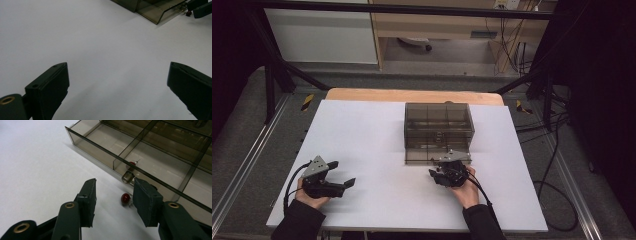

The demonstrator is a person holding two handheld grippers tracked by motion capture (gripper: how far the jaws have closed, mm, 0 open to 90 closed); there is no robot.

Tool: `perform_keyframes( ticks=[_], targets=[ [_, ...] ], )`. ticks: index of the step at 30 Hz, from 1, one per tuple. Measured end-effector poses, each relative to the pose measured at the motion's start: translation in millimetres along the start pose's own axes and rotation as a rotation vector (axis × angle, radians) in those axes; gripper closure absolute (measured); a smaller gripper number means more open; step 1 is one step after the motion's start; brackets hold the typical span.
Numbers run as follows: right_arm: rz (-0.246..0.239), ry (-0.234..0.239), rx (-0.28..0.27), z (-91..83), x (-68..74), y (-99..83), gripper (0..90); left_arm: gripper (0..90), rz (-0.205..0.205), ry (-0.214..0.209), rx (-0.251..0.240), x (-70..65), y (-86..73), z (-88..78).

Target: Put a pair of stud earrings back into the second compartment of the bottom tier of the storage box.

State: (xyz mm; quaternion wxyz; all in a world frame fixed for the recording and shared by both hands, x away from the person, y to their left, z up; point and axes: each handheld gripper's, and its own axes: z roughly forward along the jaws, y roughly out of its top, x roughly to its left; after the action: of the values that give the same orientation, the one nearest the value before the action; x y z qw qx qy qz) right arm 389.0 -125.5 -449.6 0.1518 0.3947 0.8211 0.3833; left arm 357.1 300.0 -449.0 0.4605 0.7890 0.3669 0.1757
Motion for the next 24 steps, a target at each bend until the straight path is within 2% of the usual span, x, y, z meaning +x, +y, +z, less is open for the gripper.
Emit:
perform_keyframes(
  ticks=[7, 10, 17, 20, 24],
  targets=[
    [0.013, 0.016, 0.031, -4.6, 1.1, -0.6, 57.3, 4.2, 0.0, 0.001, -0.001, -0.1, 0.1, -0.2],
    [0.003, 0.016, 0.032, -6.4, 3.1, -1.9, 54.6, 4.2, 0.0, 0.0, -0.001, -0.3, 0.2, -0.2],
    [0.024, 0.016, -0.034, -7.0, -1.6, 2.3, 43.4, 4.2, 0.001, 0.0, 0.002, -0.2, 0.1, 0.3],
    [0.012, 0.021, -0.027, -2.4, -0.2, 1.2, 40.6, 4.2, 0.0, 0.0, 0.0, -0.1, 0.0, 0.0],
    [0.016, 0.029, -0.008, 0.4, 1.2, -0.5, 42.1, 4.2, 0.001, 0.0, 0.001, -0.1, 0.1, 0.2]
  ],
)
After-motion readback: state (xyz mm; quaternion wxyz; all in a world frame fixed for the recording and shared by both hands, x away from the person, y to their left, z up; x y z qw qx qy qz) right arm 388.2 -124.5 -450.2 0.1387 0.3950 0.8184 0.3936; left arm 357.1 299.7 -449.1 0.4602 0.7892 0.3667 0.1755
